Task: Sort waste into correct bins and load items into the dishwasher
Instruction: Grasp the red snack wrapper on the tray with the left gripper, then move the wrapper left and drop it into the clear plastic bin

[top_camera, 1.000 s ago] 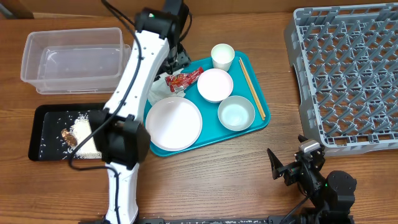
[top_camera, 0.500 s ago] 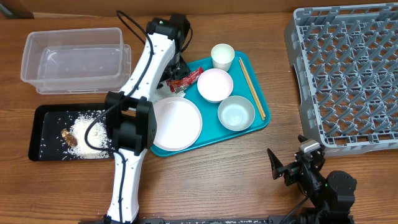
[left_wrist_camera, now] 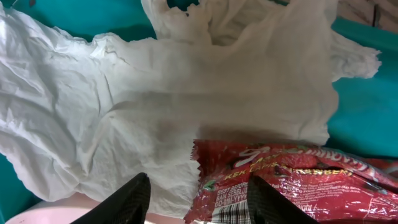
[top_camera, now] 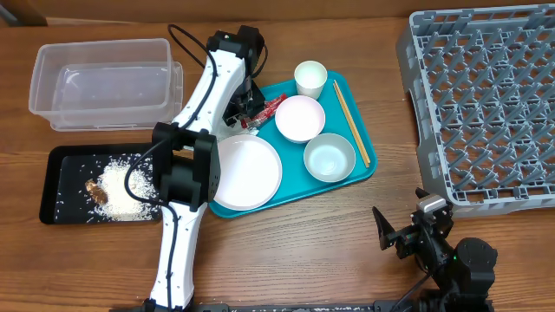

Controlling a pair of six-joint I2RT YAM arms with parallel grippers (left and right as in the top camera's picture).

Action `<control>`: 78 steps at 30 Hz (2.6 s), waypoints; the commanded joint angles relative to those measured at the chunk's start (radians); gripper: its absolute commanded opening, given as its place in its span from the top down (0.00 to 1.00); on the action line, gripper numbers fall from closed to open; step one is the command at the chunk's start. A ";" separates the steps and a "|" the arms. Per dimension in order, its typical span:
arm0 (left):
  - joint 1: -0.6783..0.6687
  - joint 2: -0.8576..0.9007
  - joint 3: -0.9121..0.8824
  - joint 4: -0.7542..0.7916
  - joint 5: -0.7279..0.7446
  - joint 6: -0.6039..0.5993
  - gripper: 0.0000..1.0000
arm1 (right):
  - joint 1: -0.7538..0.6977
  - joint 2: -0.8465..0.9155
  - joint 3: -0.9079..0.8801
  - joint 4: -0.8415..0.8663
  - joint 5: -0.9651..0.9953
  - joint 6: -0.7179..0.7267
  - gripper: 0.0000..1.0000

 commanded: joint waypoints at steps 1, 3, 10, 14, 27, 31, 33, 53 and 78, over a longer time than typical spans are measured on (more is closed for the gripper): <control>0.000 0.002 0.010 0.002 0.014 0.007 0.50 | 0.005 -0.012 -0.006 0.000 0.003 -0.003 0.00; -0.001 0.002 0.010 0.006 0.014 0.007 0.64 | 0.005 -0.012 -0.006 0.000 0.003 -0.003 0.00; -0.002 0.002 0.010 0.012 0.014 0.007 0.94 | 0.005 -0.012 -0.006 0.000 0.003 -0.003 0.00; -0.002 0.002 0.011 -0.002 0.015 0.007 0.96 | 0.005 -0.012 -0.006 0.000 0.003 -0.003 0.00; 0.008 -0.066 0.134 -0.148 0.017 0.044 0.96 | 0.005 -0.012 -0.006 0.000 0.003 -0.003 0.00; 0.009 -0.121 0.140 -0.158 0.006 0.052 0.96 | 0.005 -0.012 -0.006 0.000 0.003 -0.003 0.00; 0.014 -0.150 0.140 -0.165 -0.013 0.052 0.96 | 0.005 -0.012 -0.006 0.000 0.003 -0.003 0.00; 0.248 -0.370 0.140 -0.179 0.003 0.019 0.96 | 0.005 -0.012 -0.006 0.000 0.003 -0.003 0.00; 0.560 -0.362 0.128 -0.165 -0.012 0.043 0.01 | 0.005 -0.012 -0.006 0.000 0.003 -0.003 0.00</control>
